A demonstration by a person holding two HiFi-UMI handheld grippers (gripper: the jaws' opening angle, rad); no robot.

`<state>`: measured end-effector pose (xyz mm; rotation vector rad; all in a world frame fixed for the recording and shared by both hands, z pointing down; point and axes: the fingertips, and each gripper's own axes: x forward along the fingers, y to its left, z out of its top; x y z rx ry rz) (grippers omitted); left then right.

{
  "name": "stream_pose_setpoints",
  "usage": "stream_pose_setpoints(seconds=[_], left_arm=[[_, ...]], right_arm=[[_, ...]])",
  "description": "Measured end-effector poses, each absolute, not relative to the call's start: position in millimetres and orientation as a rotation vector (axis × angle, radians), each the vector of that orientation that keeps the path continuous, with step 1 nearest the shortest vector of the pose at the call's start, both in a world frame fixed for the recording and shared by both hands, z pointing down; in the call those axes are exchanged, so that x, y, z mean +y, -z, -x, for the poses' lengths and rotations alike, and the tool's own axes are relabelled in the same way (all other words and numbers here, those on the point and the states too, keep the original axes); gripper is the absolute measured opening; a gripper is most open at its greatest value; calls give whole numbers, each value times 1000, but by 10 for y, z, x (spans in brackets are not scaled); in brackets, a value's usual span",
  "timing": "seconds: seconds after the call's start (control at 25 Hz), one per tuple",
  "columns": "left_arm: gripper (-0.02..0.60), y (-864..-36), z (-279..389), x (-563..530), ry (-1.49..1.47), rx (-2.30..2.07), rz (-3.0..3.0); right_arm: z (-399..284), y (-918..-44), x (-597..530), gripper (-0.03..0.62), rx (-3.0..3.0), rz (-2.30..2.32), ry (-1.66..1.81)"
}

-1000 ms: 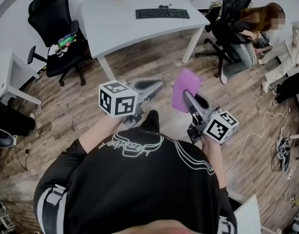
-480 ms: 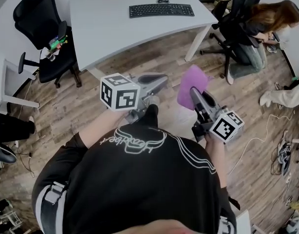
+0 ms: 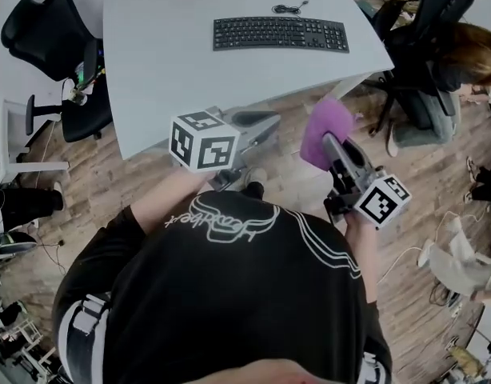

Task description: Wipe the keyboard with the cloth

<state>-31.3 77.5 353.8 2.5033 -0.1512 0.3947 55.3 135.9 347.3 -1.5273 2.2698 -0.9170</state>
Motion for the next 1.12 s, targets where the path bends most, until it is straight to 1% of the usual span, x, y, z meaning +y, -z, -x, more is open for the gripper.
stream_pose_setpoints(seconds=[0.16, 0.36, 0.52, 0.84, 1.0, 1.12], left_arm=[[5, -3576, 56, 252, -390, -178, -2500], [5, -3819, -240, 51, -424, -205, -2439], [5, -3973, -374, -196, -444, -276, -2392], [5, -3980, -957, -887, -426, -506, -2355], [5, -4012, -1052, -1123, -390, -616, -2307], [5, -4058, -972, -1370, -362, -673, -2273]], right_arm=[[-785, -3474, 818, 52, 2269, 1506, 925], [-1011, -3572, 523, 52, 2314, 1446, 940], [-1182, -3798, 228, 52, 2345, 1383, 1027], [-1860, -3801, -641, 52, 2501, 1223, 1075], [-1966, -3847, -993, 52, 2563, 1134, 1121], [-1900, -3904, -1313, 52, 2592, 1082, 1158]])
